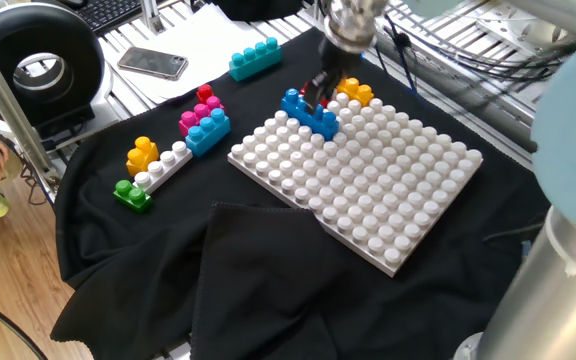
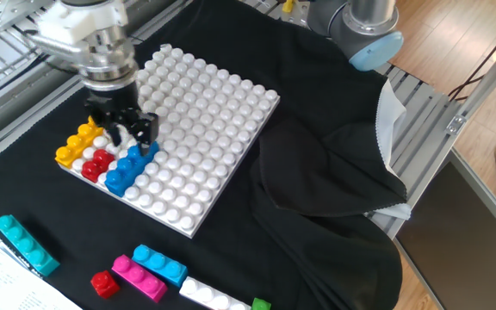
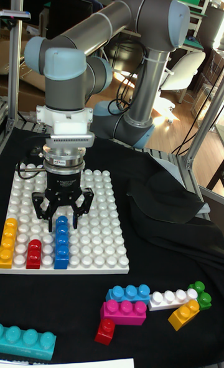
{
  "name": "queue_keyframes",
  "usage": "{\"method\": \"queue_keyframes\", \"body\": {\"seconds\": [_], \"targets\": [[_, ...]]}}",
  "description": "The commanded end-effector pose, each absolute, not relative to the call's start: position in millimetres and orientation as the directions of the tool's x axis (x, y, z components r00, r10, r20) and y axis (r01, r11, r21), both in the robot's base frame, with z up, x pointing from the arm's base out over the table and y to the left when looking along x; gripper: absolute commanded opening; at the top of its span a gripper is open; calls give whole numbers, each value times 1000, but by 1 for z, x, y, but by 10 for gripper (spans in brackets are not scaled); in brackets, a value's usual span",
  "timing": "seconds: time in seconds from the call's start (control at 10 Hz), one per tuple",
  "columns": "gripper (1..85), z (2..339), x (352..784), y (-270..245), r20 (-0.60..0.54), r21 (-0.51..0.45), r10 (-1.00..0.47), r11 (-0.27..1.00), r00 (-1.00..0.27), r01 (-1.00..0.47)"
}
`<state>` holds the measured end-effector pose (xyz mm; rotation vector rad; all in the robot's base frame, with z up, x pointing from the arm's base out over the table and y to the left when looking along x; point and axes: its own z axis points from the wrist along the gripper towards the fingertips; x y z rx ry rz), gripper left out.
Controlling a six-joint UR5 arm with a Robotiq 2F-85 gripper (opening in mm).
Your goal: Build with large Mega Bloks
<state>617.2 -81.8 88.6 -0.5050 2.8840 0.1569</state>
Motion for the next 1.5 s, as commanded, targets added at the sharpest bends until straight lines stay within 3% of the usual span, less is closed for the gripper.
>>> {"method": "queue_keyframes", "body": {"seconds": [0.0, 0.2, 0.3, 0.4, 0.6, 0.8, 0.9, 1.2, 1.4], "targets": [[553, 93, 659, -74, -261, -7, -516, 846, -816, -533], [550, 77, 683, -78, -277, -80, -655, 745, -703, -662], [547, 72, 686, -81, -279, -82, -634, 764, -721, -640], [393, 69, 681, -90, -251, -69, -546, 834, -799, -548], [373, 68, 672, -93, -253, -45, -452, 888, -855, -457], [437, 70, 692, -110, -223, -133, -595, 803, -772, -581], [523, 79, 712, -104, -215, -124, -665, 745, -715, -655], [543, 88, 742, -102, -227, -174, -809, 582, -543, -794], [563, 87, 764, -104, -211, -258, -887, 457, -412, -851]]}}
